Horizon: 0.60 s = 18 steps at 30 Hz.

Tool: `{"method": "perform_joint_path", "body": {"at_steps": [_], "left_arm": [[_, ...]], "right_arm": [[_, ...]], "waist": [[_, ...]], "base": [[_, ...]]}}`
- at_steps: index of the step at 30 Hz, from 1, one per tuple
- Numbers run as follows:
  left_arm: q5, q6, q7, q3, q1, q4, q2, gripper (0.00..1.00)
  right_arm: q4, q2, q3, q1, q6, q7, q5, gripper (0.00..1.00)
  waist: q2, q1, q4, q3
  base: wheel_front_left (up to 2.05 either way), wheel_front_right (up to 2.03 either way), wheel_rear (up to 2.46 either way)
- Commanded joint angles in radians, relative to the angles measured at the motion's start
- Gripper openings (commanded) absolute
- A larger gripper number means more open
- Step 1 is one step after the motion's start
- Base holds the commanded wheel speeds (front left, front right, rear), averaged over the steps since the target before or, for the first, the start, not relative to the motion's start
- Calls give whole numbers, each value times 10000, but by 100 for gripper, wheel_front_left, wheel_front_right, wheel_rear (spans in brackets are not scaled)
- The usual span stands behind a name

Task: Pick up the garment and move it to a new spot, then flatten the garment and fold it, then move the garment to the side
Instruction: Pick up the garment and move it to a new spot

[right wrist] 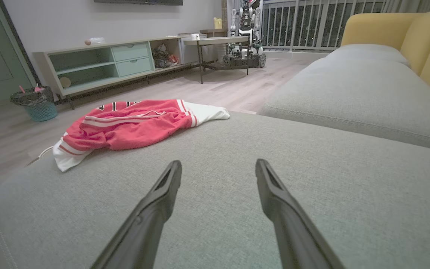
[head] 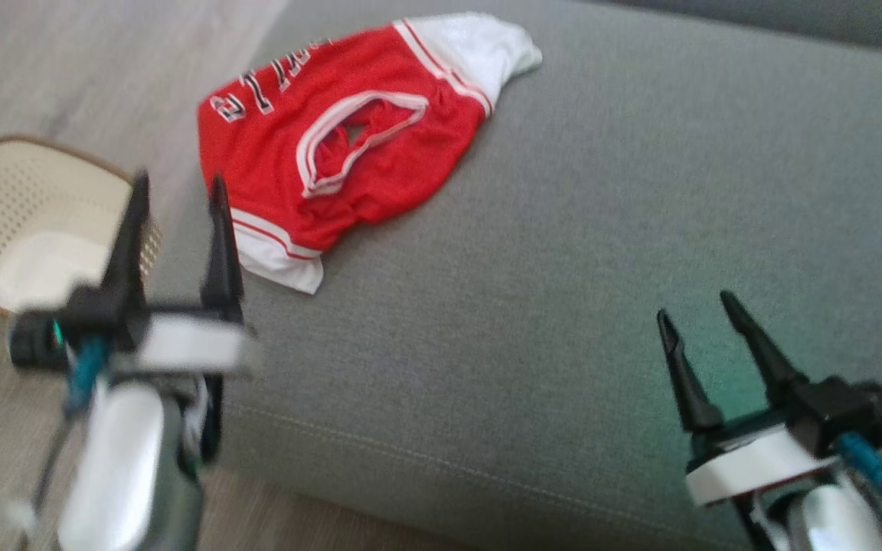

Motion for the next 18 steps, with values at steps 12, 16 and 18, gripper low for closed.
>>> {"method": "perform_joint_path", "body": {"at_steps": [12,16,18], "left_arm": [[-1731,-2052,358,362,-5714,5021,427,100],[-2406,-2237,856,-62,-6779,6491,601,100],[-3074,-2251,1238,-365,-7147,7057,574,100]], "right_arm": [[-891,-1813,-45,-1576,-4,-93,187,100],[-1078,-2170,-234,-1793,-4,-93,228,100],[-1157,-2305,-307,-1885,-4,-93,234,100]], "waist": [[0,0,-626,2118],[0,0,-713,2581],[0,0,-746,2796]], "base": [[0,0,0],[0,0,0],[0,0,0]]}}
